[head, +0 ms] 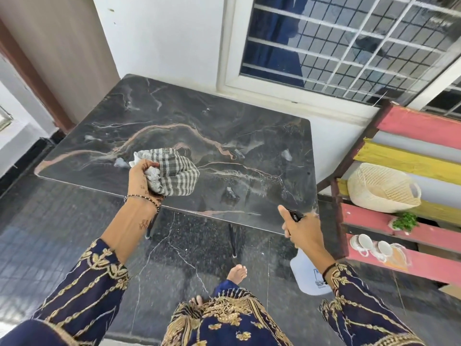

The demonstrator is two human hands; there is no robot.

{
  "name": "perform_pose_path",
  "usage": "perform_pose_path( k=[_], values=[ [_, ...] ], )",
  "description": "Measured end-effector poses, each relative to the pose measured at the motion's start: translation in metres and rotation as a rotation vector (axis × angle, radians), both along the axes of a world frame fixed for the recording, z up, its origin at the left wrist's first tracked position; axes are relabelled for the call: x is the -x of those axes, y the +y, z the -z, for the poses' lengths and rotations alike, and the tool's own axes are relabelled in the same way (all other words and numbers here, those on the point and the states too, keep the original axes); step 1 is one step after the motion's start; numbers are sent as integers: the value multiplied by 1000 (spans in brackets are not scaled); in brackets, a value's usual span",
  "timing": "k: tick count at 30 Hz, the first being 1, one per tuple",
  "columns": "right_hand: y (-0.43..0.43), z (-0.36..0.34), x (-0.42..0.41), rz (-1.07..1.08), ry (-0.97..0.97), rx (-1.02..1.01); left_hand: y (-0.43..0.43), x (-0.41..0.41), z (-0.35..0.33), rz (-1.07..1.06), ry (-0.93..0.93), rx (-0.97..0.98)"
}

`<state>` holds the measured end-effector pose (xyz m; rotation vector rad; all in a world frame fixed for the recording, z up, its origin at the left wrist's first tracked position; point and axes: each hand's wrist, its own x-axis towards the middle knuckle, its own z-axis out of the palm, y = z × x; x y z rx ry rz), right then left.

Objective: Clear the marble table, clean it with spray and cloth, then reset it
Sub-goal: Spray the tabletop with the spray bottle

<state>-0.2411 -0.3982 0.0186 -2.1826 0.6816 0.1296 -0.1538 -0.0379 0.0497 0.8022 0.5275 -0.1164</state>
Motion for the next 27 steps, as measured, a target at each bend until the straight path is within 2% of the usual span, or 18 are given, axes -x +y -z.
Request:
perform_pose_path(
  k=[4,10,13,17,27],
  values=[
    [30,-5,-13,-70,16,-136,12,4,8,-26,-7,12],
    [61,1,-37,-183,36,59,18,7,14,-48,33,15],
    [61,-8,-46,-133,-3,-66,1,8,13,-41,16,10],
    [47,-15,-54,-79,-57,-219,-24,-1,12,-17,43,-10],
    [-61,-20,-63,-29,-221,-260,-155,-41,9,222,140,-79]
  ],
)
